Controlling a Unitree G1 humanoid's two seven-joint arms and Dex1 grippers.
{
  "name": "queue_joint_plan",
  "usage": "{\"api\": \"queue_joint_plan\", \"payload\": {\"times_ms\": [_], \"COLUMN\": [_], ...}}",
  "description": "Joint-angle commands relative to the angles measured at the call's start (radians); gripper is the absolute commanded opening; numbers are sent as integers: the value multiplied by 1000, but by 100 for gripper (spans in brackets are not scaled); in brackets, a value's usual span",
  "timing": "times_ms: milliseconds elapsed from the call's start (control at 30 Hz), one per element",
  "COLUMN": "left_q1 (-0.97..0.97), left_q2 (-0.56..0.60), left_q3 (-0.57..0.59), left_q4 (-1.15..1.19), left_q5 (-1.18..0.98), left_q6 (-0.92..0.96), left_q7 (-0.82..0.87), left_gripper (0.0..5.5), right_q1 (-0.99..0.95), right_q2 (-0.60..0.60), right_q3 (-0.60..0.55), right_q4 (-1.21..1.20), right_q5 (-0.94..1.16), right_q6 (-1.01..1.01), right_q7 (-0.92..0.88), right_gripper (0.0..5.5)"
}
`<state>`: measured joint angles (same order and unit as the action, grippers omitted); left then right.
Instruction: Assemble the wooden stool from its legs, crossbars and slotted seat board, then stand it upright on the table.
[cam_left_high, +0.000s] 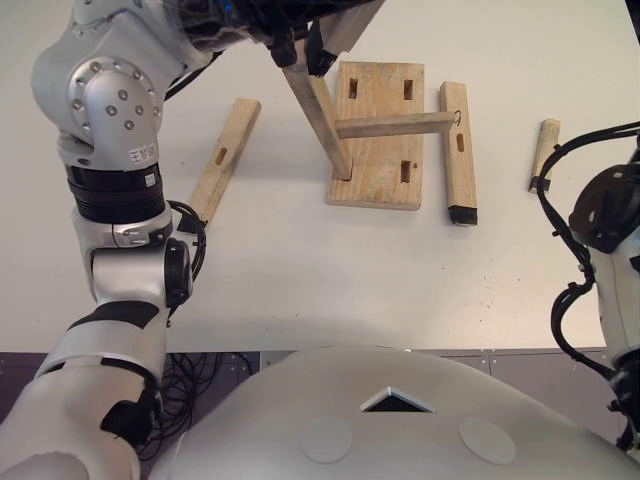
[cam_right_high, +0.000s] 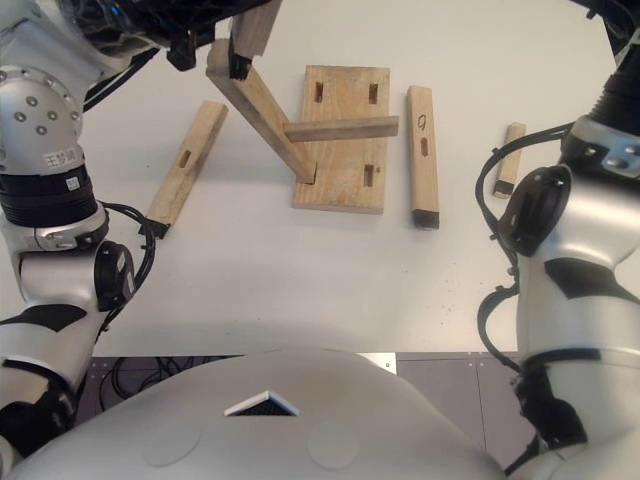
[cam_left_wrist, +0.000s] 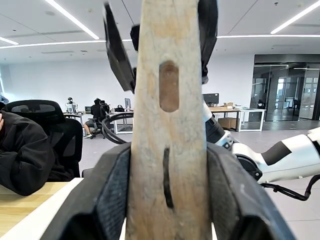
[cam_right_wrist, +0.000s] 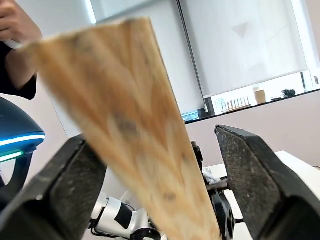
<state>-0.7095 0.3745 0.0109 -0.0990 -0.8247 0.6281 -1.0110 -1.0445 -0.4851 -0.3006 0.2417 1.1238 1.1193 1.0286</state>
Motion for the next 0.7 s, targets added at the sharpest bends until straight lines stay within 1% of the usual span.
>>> {"api": "queue_joint_plan", "payload": {"times_ms": [33,233,267,467,500,533,600,700], "left_q1": [11,0,-3,-40,-52,-65,-79,-63], "left_q2": [11,5,5,-11,-19,-24,-34,-48], "left_q3": [-14,7,10,27,31,36,50,88], "left_q4": [17,20,26,75,93,113,139,133], "left_q5": [12,-19,-21,-1,16,25,27,19], "left_q6": [48,88,90,61,41,30,15,3], "left_q7": [21,44,45,74,89,96,105,150], "left_gripper": [199,199,199,199,235,243,282,328], "right_q1": [-48,-69,-74,-107,-116,-129,-140,-137], "right_q2": [-4,-12,-14,-23,-24,-27,-46,-101], "right_q3": [-2,-33,-35,-47,-48,-43,1,48], "right_q4": [34,38,40,28,28,30,23,41], "right_q5": [-11,32,37,21,6,-20,-116,-250], "right_q6": [-6,37,42,21,2,-24,-106,-220], "right_q7": [-13,-1,-2,-36,-52,-69,-84,-69], "right_gripper": [347,249,240,239,239,238,236,212]}}
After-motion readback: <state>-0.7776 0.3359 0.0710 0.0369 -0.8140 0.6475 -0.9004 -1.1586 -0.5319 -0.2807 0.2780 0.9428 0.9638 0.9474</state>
